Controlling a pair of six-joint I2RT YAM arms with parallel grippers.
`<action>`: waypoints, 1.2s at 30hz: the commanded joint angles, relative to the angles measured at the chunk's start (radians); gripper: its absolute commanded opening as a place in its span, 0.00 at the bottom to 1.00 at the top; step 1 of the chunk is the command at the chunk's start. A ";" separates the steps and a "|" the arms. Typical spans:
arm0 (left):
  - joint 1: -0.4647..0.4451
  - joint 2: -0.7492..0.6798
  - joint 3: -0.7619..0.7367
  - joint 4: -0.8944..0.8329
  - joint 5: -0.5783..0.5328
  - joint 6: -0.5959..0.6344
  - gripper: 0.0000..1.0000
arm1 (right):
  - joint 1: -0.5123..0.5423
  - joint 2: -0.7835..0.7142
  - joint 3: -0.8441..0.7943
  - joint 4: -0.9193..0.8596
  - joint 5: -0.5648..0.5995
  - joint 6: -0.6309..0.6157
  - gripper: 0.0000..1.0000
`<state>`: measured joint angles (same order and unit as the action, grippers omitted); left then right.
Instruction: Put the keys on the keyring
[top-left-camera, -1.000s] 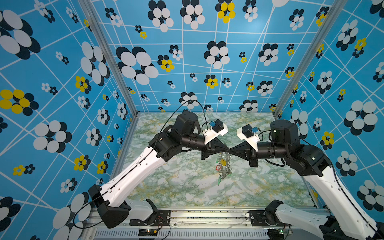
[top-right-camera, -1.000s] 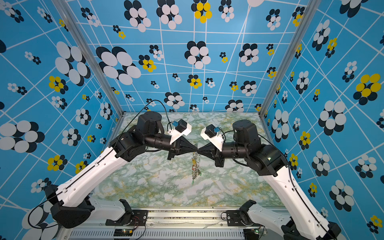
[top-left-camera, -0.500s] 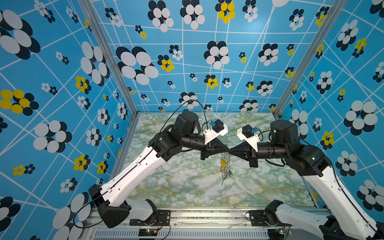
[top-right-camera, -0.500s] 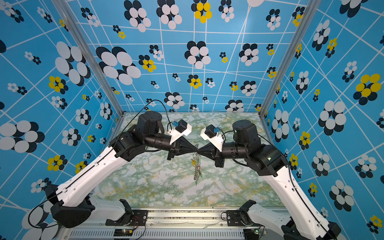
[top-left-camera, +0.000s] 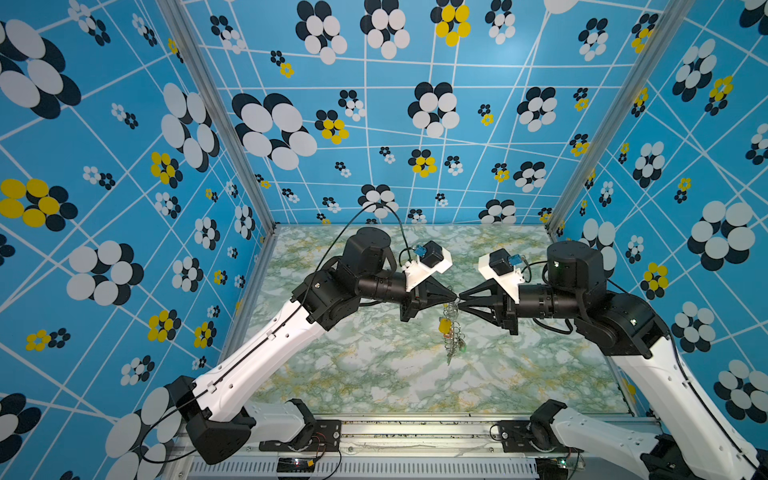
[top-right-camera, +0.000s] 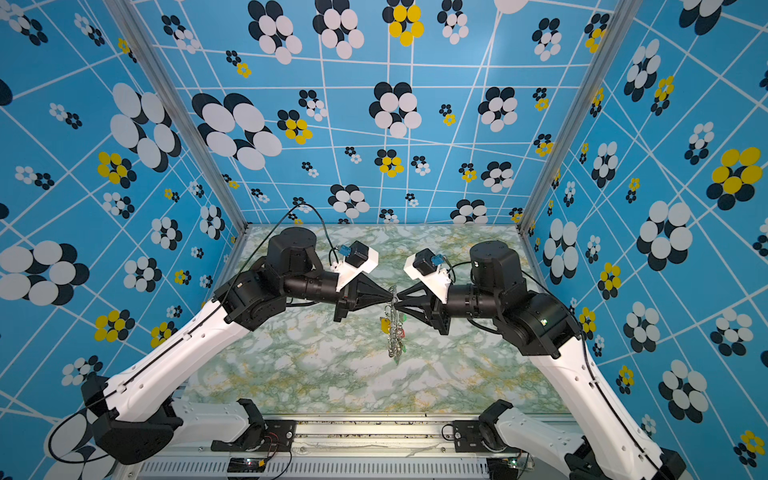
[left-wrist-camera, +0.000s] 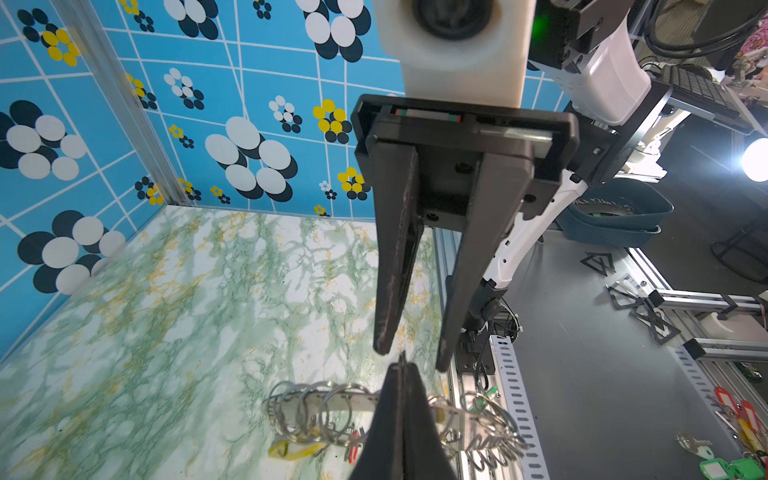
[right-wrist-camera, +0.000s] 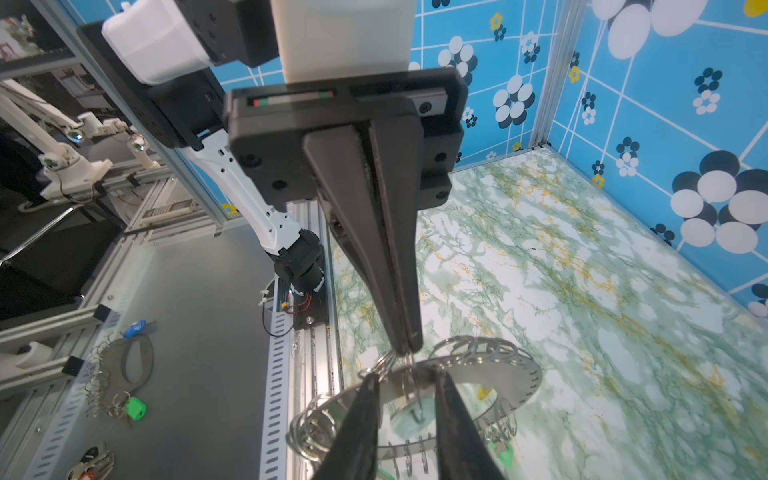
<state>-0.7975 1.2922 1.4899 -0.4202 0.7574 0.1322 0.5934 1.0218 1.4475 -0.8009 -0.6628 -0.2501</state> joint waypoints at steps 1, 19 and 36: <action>0.021 -0.047 -0.022 0.143 0.001 -0.047 0.00 | -0.006 -0.019 -0.014 0.027 0.005 0.005 0.33; 0.040 -0.074 -0.071 0.299 0.092 -0.124 0.00 | -0.041 -0.020 -0.027 0.142 -0.033 0.050 0.34; 0.040 -0.074 -0.077 0.348 0.085 -0.134 0.00 | -0.053 -0.010 -0.048 0.212 -0.110 0.106 0.07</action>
<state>-0.7647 1.2449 1.4200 -0.1307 0.8299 0.0074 0.5461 1.0126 1.4132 -0.6155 -0.7425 -0.1539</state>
